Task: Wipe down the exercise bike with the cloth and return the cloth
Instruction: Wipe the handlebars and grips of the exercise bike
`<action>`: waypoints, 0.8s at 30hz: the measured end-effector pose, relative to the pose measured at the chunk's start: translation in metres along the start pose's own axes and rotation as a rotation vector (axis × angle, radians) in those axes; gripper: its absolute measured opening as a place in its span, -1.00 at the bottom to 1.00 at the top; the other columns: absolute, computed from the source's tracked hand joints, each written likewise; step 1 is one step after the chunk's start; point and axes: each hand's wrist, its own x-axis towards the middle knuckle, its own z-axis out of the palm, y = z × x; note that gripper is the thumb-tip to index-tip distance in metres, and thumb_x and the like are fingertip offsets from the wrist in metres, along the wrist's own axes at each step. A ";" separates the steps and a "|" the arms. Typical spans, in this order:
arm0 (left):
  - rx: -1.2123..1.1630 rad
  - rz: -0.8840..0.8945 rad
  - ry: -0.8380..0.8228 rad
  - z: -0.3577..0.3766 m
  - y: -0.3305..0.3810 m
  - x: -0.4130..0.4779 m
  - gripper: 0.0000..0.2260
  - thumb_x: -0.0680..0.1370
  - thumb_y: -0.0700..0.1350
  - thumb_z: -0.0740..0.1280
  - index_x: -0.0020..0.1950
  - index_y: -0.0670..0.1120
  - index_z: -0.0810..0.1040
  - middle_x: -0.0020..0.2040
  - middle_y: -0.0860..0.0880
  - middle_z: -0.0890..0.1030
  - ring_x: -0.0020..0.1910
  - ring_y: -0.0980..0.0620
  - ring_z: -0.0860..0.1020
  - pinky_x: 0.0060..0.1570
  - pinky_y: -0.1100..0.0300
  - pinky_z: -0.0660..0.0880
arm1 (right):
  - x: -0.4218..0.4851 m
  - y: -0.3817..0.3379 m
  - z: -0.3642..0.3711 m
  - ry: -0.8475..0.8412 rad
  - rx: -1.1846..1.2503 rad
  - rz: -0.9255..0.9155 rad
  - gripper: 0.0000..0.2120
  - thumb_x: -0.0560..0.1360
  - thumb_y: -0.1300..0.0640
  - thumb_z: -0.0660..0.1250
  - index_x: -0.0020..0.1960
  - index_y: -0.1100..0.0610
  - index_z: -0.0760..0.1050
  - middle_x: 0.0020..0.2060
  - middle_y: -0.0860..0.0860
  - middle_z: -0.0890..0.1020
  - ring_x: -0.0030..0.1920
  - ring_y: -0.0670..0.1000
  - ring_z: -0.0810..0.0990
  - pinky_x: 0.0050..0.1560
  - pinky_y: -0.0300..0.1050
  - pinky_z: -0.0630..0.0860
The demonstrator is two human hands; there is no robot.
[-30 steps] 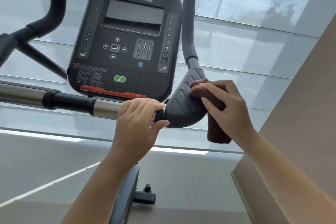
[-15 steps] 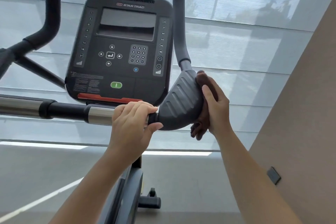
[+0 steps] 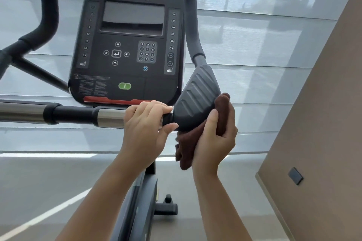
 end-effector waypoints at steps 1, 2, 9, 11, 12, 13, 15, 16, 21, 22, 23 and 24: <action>-0.004 0.013 0.000 -0.001 -0.001 0.000 -0.75 0.41 -0.04 0.32 -0.08 -0.20 0.58 -0.07 -0.09 0.65 -0.03 -0.13 0.59 -0.01 0.12 0.20 | -0.006 -0.001 0.003 0.038 -0.002 -0.009 -0.71 0.51 0.09 0.28 0.20 -0.14 0.48 -0.02 -0.06 0.47 -0.02 -0.27 0.52 0.12 -0.29 0.45; -0.010 0.023 0.000 -0.001 -0.001 0.000 -0.75 0.42 -0.03 0.29 -0.07 -0.20 0.58 -0.07 -0.09 0.64 -0.03 -0.12 0.59 -0.01 0.13 0.20 | -0.012 -0.002 0.007 0.070 -0.002 -0.025 -0.70 0.50 0.09 0.29 0.19 -0.18 0.46 -0.03 -0.05 0.45 -0.01 -0.25 0.52 0.10 -0.35 0.44; -0.073 0.046 -0.025 -0.007 -0.005 0.000 -0.80 0.37 -0.21 0.33 -0.03 -0.17 0.59 -0.04 -0.05 0.64 -0.03 -0.10 0.57 -0.02 0.16 0.22 | -0.036 -0.005 0.024 0.197 -0.008 -0.106 -0.60 0.43 0.09 0.27 0.27 0.02 0.44 0.05 0.08 0.46 0.09 -0.16 0.49 0.11 -0.40 0.39; -0.079 0.060 -0.039 -0.009 -0.007 0.000 -0.79 0.37 -0.21 0.34 -0.02 -0.17 0.60 -0.04 -0.05 0.64 -0.02 -0.11 0.57 -0.02 0.15 0.23 | -0.029 -0.005 0.024 0.209 -0.004 -0.142 -0.65 0.43 0.09 0.27 0.22 0.03 0.48 0.03 0.04 0.47 0.06 -0.25 0.48 0.09 -0.48 0.35; -0.081 0.063 -0.044 -0.009 -0.008 0.000 -0.78 0.37 -0.20 0.34 -0.01 -0.17 0.60 -0.03 -0.05 0.64 -0.02 -0.11 0.57 -0.01 0.15 0.23 | -0.026 -0.004 0.023 0.208 -0.002 -0.161 -0.67 0.44 0.10 0.27 0.20 0.02 0.49 0.02 0.02 0.47 0.06 -0.25 0.48 0.12 -0.45 0.36; -0.084 0.063 -0.050 -0.010 -0.008 -0.001 -0.77 0.36 -0.19 0.34 -0.01 -0.17 0.60 -0.03 -0.06 0.64 -0.01 -0.11 0.57 0.00 0.14 0.24 | -0.024 -0.004 0.022 0.204 -0.004 -0.181 -0.69 0.44 0.10 0.27 0.18 0.02 0.49 0.02 0.01 0.47 0.07 -0.23 0.48 0.16 -0.40 0.38; -0.093 0.057 -0.060 -0.010 -0.009 -0.001 -0.75 0.36 -0.17 0.35 0.01 -0.17 0.60 -0.02 -0.06 0.64 0.01 -0.11 0.57 0.03 0.14 0.24 | -0.019 -0.002 0.020 0.185 -0.017 -0.218 -0.71 0.45 0.12 0.27 0.17 0.04 0.50 0.03 0.00 0.48 0.11 -0.18 0.49 0.22 -0.26 0.41; -0.097 0.052 -0.064 -0.010 -0.009 -0.002 -0.74 0.36 -0.16 0.35 0.01 -0.17 0.60 -0.01 -0.06 0.64 0.01 -0.11 0.57 0.05 0.14 0.24 | -0.016 -0.001 0.018 0.171 -0.025 -0.227 -0.72 0.46 0.13 0.28 0.17 0.02 0.50 0.03 -0.03 0.48 0.13 -0.14 0.50 0.24 -0.19 0.42; -0.122 0.023 -0.084 -0.010 -0.009 -0.001 -0.75 0.36 -0.12 0.36 0.00 -0.14 0.61 -0.02 -0.03 0.65 0.01 -0.09 0.58 0.06 0.15 0.25 | 0.009 0.005 0.005 0.001 -0.064 -0.247 -0.74 0.46 0.07 0.29 0.11 -0.19 0.46 0.02 -0.18 0.45 0.09 -0.22 0.51 0.19 -0.32 0.42; -0.127 0.018 -0.086 -0.011 -0.009 0.000 -0.76 0.36 -0.11 0.36 -0.01 -0.14 0.61 -0.02 -0.02 0.65 0.00 -0.09 0.58 0.05 0.15 0.26 | 0.018 0.005 0.000 -0.054 -0.085 -0.255 -0.74 0.46 0.07 0.30 0.11 -0.20 0.47 0.02 -0.18 0.46 0.07 -0.27 0.50 0.15 -0.40 0.40; -0.129 0.013 -0.090 -0.012 -0.009 0.001 -0.76 0.35 -0.11 0.36 -0.02 -0.13 0.61 -0.03 -0.01 0.65 -0.01 -0.08 0.58 0.03 0.15 0.26 | 0.029 0.004 -0.004 -0.117 -0.117 -0.262 -0.73 0.47 0.09 0.31 0.10 -0.22 0.47 0.02 -0.18 0.46 0.05 -0.31 0.50 0.12 -0.44 0.40; -0.131 0.010 -0.096 -0.013 -0.008 0.002 -0.77 0.35 -0.10 0.37 -0.02 -0.13 0.62 -0.04 -0.01 0.65 -0.01 -0.07 0.59 0.02 0.15 0.26 | 0.040 0.001 -0.008 -0.191 -0.157 -0.269 -0.72 0.48 0.11 0.32 0.08 -0.25 0.48 0.02 -0.18 0.47 0.03 -0.32 0.50 0.12 -0.43 0.40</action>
